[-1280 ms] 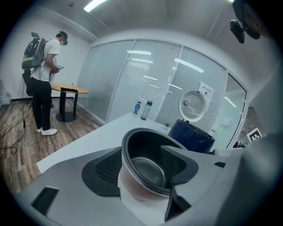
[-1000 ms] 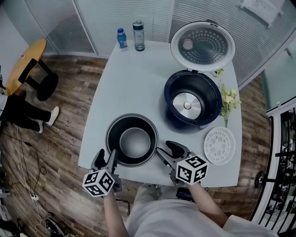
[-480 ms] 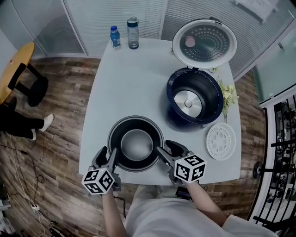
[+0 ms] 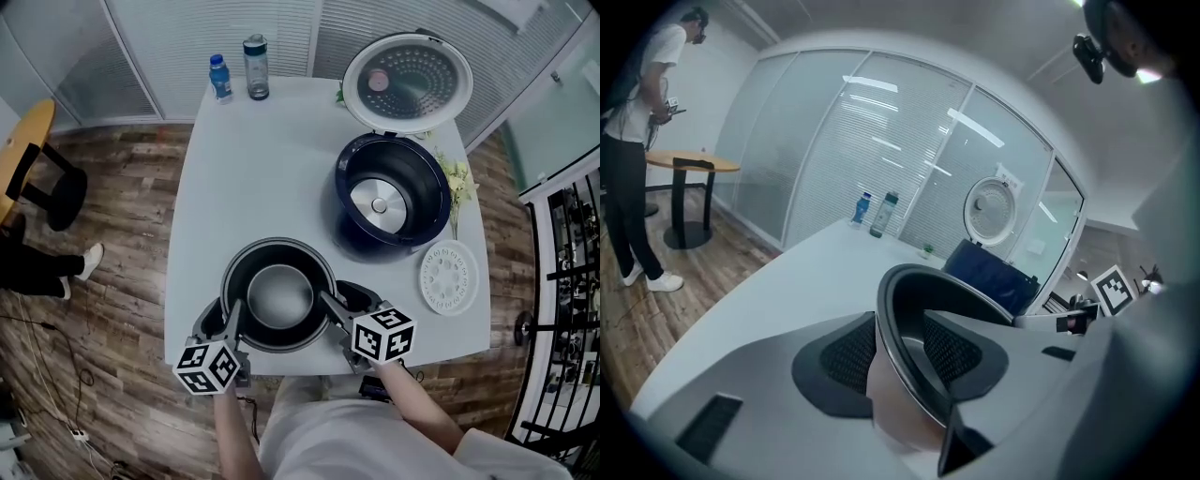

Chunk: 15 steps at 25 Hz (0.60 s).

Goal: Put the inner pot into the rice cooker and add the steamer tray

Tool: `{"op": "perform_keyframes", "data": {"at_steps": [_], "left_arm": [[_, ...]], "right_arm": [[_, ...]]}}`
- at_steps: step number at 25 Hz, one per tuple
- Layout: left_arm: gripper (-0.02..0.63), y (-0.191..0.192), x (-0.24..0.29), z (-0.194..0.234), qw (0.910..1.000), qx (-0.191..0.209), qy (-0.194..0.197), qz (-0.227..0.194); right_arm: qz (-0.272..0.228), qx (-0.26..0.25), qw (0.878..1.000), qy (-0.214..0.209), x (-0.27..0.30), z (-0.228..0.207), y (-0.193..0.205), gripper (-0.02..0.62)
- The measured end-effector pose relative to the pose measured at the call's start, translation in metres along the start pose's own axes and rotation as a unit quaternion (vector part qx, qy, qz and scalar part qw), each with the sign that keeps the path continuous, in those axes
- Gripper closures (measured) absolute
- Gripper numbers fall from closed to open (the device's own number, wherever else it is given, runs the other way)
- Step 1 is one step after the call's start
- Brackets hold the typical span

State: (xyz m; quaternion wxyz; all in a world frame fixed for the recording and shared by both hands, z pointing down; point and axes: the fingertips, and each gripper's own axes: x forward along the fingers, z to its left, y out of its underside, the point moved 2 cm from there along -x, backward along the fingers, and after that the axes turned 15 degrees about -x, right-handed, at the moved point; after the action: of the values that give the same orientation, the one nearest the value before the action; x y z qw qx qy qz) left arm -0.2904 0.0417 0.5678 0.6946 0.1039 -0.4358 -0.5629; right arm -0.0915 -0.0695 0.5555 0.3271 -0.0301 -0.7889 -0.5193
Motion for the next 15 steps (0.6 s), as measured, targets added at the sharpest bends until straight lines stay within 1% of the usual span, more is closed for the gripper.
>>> {"op": "perform_keyframes", "data": {"at_steps": [1, 3, 7, 15], "left_arm": [[0.45, -0.0002, -0.0005, 0.0015, 1.0, 0.001, -0.003, 0.0], [0.499, -0.0007, -0.0009, 0.0041, 1.0, 0.0, -0.007, 0.0], [0.508, -0.0018, -0.0009, 0.0043, 0.9999, -0.014, -0.001, -0.003], [0.514, -0.0001, -0.0037, 0.0044, 0.9998, -0.017, -0.004, -0.001]], "right_arm": [[0.0, 0.0, 1.0, 0.002, 0.0005, 0.0002, 0.0002, 0.42], [0.0, 0.002, 1.0, 0.001, 0.0013, 0.001, 0.0007, 0.479], [0.003, 0.0, 1.0, -0.001, 0.0017, 0.0014, 0.0, 0.482], [0.012, -0.002, 1.0, -0.009, 0.0005, 0.0021, 0.0008, 0.485]]}}
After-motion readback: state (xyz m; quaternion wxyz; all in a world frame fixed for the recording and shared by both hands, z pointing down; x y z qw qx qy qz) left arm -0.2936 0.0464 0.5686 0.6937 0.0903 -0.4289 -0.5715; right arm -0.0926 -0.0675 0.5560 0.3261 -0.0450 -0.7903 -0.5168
